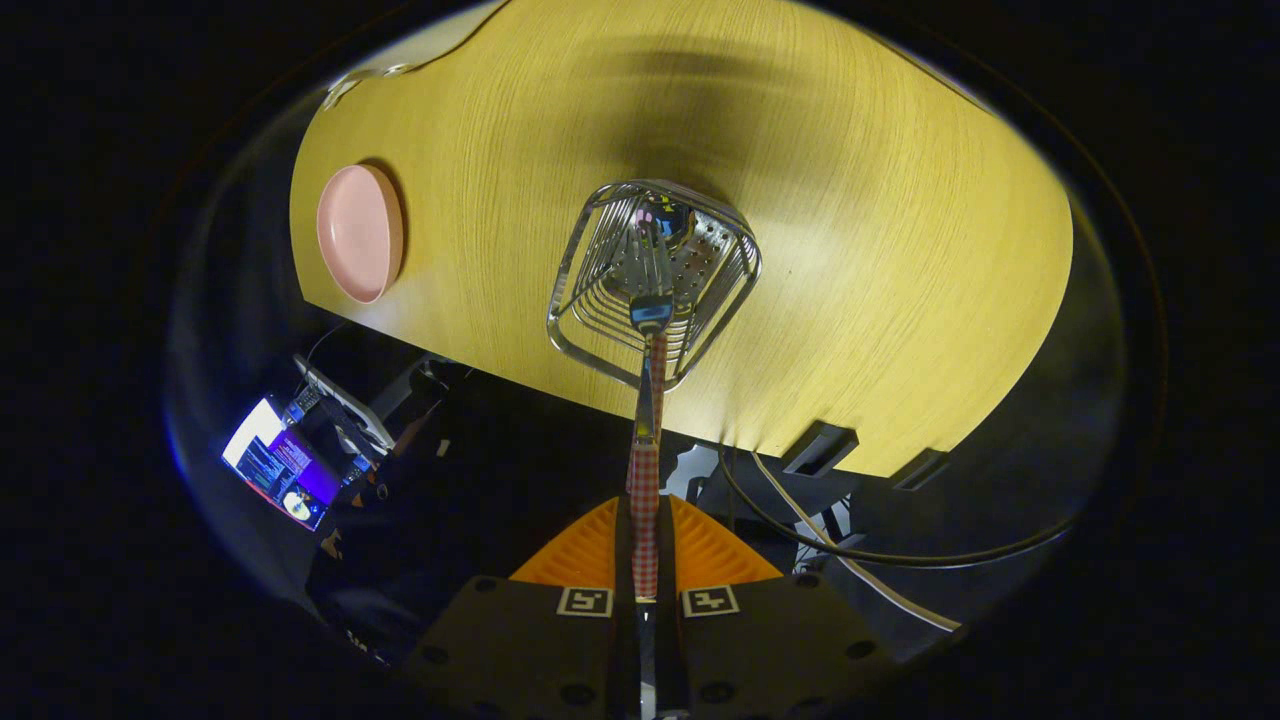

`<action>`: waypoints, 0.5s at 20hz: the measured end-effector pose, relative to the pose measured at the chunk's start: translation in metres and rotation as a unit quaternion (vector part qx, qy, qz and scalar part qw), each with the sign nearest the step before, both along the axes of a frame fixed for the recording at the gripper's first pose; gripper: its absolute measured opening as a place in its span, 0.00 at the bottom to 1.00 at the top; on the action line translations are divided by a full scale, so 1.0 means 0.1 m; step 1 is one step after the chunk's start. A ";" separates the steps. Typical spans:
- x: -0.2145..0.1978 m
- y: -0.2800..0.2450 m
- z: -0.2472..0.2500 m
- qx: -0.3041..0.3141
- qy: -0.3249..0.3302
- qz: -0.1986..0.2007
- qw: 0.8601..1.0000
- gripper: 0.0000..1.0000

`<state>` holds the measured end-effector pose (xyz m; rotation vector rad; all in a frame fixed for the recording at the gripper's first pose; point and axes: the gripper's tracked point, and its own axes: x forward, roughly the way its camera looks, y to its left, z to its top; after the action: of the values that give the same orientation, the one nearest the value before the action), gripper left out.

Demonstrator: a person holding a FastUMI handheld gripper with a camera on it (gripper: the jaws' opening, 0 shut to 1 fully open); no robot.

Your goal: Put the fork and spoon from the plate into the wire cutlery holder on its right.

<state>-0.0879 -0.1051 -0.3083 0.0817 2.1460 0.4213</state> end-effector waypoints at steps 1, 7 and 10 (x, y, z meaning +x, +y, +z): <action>-0.01 0.00 -0.01 -0.001 0.012 0.005 1.000 0.11; 0.06 0.02 -0.07 -0.002 0.048 0.029 0.998 0.11; 0.14 0.03 -0.12 -0.004 0.056 0.032 0.998 0.12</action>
<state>-0.0741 -0.1019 -0.3203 0.0335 2.2644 0.4541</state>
